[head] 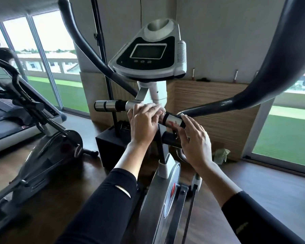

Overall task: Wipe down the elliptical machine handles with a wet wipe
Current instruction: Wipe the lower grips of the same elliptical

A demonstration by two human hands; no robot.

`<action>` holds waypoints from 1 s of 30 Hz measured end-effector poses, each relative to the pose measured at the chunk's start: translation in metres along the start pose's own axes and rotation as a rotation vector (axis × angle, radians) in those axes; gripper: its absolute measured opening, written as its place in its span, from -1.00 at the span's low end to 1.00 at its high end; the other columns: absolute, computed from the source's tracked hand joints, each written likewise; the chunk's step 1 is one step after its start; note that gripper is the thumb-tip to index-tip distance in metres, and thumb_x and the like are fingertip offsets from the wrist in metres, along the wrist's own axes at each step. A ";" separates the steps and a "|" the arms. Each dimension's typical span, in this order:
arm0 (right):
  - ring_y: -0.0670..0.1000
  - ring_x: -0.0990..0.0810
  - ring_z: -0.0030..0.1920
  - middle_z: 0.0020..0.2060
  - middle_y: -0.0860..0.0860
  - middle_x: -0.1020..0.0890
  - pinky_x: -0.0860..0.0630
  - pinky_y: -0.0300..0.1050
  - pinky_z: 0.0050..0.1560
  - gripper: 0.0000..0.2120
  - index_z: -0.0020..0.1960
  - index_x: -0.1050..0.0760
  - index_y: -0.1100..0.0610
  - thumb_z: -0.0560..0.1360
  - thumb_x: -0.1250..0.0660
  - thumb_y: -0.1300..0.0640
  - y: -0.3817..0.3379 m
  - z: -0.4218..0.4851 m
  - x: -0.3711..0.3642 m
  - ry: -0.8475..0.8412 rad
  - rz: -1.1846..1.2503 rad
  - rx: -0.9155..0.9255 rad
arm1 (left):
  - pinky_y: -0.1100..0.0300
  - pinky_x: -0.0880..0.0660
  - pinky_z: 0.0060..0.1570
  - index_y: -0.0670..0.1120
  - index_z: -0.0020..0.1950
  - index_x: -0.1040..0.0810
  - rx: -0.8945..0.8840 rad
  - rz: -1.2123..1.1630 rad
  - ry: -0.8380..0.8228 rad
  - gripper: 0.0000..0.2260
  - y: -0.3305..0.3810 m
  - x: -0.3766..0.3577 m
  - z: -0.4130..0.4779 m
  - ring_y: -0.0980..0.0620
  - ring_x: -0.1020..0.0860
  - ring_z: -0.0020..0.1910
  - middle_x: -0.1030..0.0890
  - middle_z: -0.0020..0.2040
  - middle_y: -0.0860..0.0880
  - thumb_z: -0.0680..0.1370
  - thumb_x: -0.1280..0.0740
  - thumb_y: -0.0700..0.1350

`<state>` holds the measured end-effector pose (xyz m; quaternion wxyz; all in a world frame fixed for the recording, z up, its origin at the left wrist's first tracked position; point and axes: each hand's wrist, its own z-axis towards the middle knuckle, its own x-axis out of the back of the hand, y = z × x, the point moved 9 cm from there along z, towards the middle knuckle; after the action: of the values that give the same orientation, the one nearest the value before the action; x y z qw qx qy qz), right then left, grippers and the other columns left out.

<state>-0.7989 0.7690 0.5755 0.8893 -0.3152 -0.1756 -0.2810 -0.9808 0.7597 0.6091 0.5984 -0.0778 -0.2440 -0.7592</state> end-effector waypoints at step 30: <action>0.00 -0.49 0.32 0.35 -0.05 -0.50 -0.35 -0.09 0.25 -0.58 0.42 -0.39 0.03 0.58 -0.25 0.02 0.008 -0.002 -0.001 0.005 -0.071 -0.004 | 0.01 -0.43 0.01 -0.09 0.09 -0.67 0.153 -0.101 0.143 -0.78 0.008 0.011 -0.026 -0.12 -0.48 -0.02 -0.53 -0.04 -0.09 0.45 -0.44 -0.19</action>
<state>-0.7949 0.7734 0.5697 0.8785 -0.3098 -0.1838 -0.3138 -0.9719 0.7365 0.5930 0.5796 0.0347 -0.2616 -0.7710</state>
